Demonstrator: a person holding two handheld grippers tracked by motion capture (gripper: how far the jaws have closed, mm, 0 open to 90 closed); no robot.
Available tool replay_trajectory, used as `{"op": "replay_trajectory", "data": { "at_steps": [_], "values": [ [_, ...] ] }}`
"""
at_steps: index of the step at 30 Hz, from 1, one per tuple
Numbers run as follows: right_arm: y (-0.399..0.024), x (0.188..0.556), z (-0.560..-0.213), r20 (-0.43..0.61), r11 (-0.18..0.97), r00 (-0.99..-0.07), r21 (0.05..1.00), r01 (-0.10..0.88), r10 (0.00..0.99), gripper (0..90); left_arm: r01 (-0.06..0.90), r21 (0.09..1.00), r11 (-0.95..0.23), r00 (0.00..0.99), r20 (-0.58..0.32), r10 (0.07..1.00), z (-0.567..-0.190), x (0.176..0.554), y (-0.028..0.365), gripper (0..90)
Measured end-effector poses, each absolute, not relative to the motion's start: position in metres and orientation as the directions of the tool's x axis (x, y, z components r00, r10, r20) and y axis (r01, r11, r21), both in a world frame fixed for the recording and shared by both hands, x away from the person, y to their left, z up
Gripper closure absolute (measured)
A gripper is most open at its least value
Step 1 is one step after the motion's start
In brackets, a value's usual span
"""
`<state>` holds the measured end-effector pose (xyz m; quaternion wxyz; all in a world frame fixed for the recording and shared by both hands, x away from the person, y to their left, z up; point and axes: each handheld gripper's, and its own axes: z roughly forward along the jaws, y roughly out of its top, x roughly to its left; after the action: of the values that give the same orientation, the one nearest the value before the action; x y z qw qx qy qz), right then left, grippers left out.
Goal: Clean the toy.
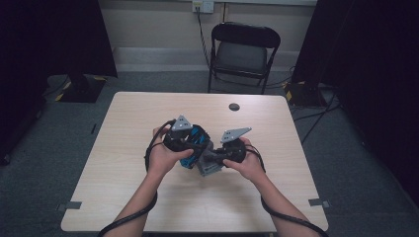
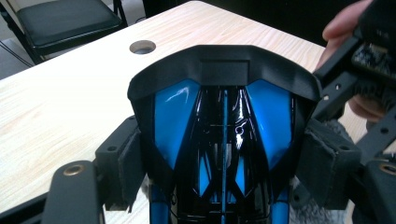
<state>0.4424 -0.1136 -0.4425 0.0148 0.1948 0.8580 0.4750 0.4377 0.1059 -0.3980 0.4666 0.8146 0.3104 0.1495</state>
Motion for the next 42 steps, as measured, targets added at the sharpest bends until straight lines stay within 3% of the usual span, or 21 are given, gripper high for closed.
{"op": "replay_trajectory", "data": {
  "at_steps": [30, 34, 42],
  "values": [
    [-0.082, 0.422, -0.474, 0.178, 0.57, -0.954, 0.77, 0.287, 0.24, 73.7, 0.393, 0.872, -0.292, 0.715, -0.09, 0.693, -0.39, 0.447, 0.12, 25.5],
    [-0.087, 0.421, -0.472, 0.172, 0.575, -0.954, 0.766, 0.285, 0.244, 73.6, 0.399, 0.864, -0.307, 0.71, -0.079, 0.699, -0.39, 0.449, 0.125, 25.5],
    [-0.133, 0.433, -0.46, 0.142, 0.543, -0.923, 0.773, 0.329, 0.358, 73.6, 0.442, 0.827, -0.348, 0.686, -0.062, 0.725, -0.405, 0.447, 0.152, 25.5]
  ]
}}
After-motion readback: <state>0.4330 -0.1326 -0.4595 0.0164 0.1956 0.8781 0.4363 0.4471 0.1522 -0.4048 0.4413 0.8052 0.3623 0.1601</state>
